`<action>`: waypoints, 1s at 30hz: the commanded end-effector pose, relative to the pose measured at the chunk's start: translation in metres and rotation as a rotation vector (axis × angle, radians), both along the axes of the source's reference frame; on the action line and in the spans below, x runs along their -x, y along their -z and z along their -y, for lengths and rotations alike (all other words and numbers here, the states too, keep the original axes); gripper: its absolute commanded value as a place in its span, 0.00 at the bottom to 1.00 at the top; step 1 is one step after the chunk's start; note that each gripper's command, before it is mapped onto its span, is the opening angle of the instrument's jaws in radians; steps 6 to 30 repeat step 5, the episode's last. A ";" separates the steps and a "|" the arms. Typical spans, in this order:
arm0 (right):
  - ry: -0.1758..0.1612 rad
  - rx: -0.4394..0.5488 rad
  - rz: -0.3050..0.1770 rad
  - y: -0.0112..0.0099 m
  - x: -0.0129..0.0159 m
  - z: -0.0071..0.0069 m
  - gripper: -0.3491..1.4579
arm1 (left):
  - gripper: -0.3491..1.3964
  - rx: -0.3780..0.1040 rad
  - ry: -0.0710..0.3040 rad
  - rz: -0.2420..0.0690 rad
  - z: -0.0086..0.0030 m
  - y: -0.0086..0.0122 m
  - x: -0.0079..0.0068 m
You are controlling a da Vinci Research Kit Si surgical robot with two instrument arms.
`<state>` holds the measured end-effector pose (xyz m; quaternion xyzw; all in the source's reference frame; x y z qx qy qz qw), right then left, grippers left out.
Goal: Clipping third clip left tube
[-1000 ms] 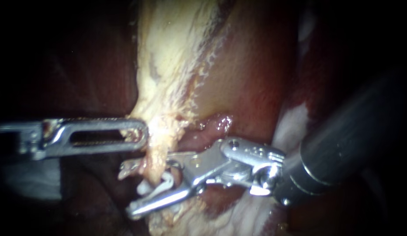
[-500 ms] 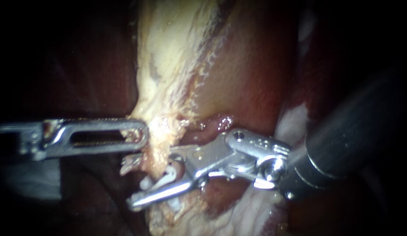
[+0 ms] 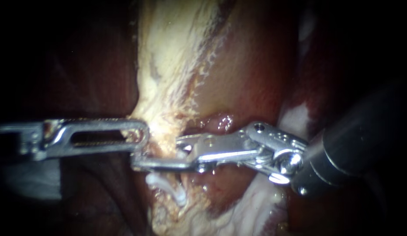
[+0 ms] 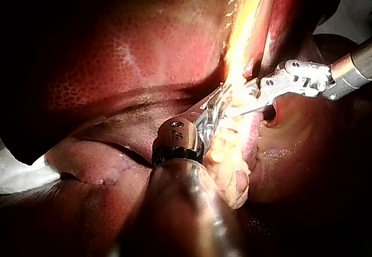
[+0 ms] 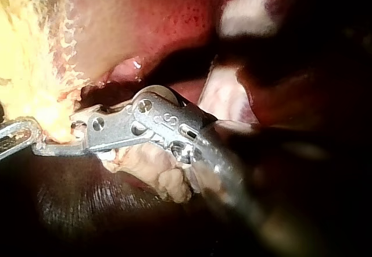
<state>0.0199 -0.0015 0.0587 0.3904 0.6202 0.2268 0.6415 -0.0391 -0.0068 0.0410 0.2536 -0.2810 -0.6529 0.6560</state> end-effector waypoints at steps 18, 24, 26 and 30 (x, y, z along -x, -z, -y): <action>0.005 -0.006 -0.004 -0.0001 0.0000 0.0000 0.00 | 0.00 0.000 0.000 0.000 -0.0001 -0.0001 0.0001; 0.005 -0.006 -0.004 -0.0001 0.0000 0.0000 0.00 | 0.00 0.000 0.000 0.000 -0.0001 -0.0001 0.0001; 0.005 -0.006 -0.004 -0.0001 0.0000 0.0000 0.00 | 0.00 0.000 0.000 0.000 -0.0001 -0.0001 0.0001; 0.005 -0.006 -0.004 -0.0001 0.0000 0.0000 0.00 | 0.00 0.000 0.000 0.000 -0.0001 -0.0001 0.0001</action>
